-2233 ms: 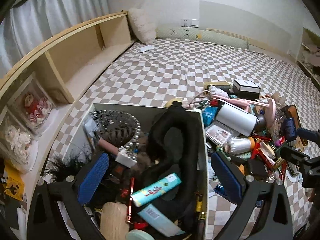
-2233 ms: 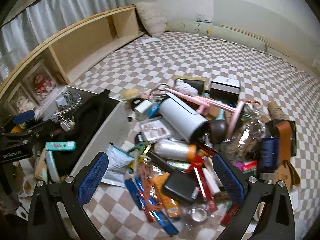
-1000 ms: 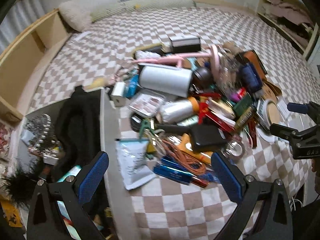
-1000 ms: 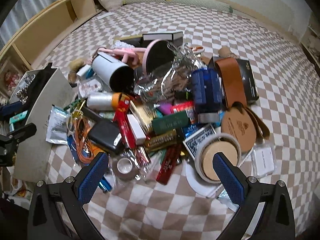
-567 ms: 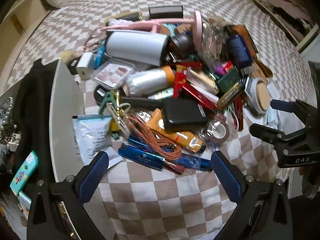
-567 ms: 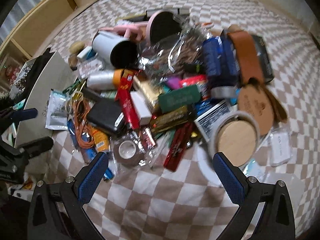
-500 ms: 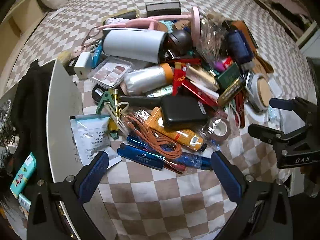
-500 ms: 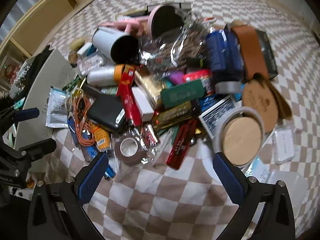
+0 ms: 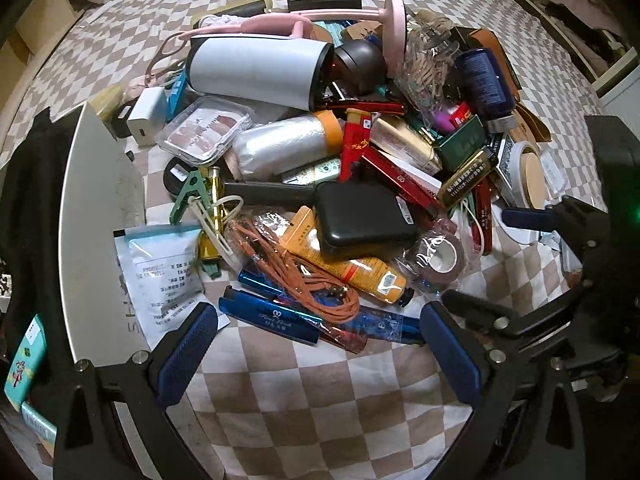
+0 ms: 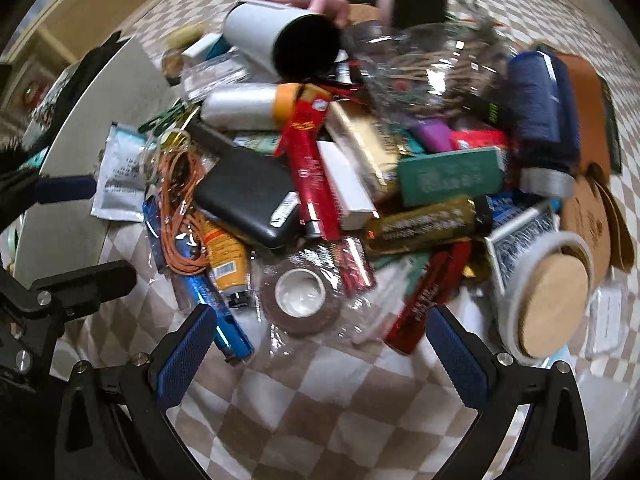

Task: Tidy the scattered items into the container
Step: 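Move both grippers back over the pile of items, then grasp the bagged brown tape roll with the right gripper while the left gripper grasps the bagged orange cable, then lift the tape roll and orange cable bags off the pile with both grippers, then carry the tape roll and orange cable bags over the white box with both grippers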

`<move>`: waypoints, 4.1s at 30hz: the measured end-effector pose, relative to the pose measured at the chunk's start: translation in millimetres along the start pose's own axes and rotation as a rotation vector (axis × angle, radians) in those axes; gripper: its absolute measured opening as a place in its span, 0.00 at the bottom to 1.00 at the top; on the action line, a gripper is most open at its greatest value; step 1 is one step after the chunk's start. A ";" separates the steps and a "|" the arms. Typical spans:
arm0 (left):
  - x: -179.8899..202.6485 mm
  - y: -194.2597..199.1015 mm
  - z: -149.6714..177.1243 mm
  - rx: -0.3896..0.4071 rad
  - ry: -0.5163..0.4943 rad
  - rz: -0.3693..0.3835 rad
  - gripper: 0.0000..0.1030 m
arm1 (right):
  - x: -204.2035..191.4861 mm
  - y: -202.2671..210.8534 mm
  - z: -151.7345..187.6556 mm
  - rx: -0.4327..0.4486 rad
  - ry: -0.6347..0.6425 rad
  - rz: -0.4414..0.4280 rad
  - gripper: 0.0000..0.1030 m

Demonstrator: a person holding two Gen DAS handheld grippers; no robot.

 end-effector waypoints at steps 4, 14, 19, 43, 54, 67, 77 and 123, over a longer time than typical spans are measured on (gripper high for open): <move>0.8 0.0 -0.3 -0.001 -0.003 0.008 0.98 | -10.8 -6.0 -2.2 0.000 0.061 0.021 0.85; -9.4 -2.6 -0.9 -0.010 0.025 0.013 0.98 | -23.3 -26.8 4.7 -0.052 0.140 0.065 0.65; -13.1 -9.0 -2.4 -0.027 0.065 0.027 0.98 | -22.8 -25.9 8.6 -0.066 0.147 0.056 0.50; 0.3 -53.8 -13.8 -0.150 0.023 -0.042 0.36 | -7.7 -19.7 43.2 -0.104 0.124 -0.007 0.50; -3.7 -38.7 -16.6 -0.100 -0.001 -0.036 0.09 | -6.7 -14.4 49.4 -0.104 0.136 0.007 0.50; -16.5 2.8 -21.7 0.013 0.045 0.018 0.04 | -2.3 20.5 35.7 -0.001 0.063 0.014 0.50; -7.2 23.0 -17.8 0.083 0.066 0.055 0.01 | 15.5 63.3 -5.8 0.106 -0.016 -0.028 0.50; 17.1 -26.3 20.8 -0.070 -0.045 -0.055 0.15 | -22.6 152.9 -47.2 0.351 -0.099 -0.253 0.50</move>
Point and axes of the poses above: each gripper's, at about its wrist camera, not at the fingertips, and y roughly against the way its jaws point, x to its right, z to its underside, the point moved 6 cm from there along -y, roughly the way its jaws point, and after that the axes turned 2 degrees about y, right-handed, at the moved point
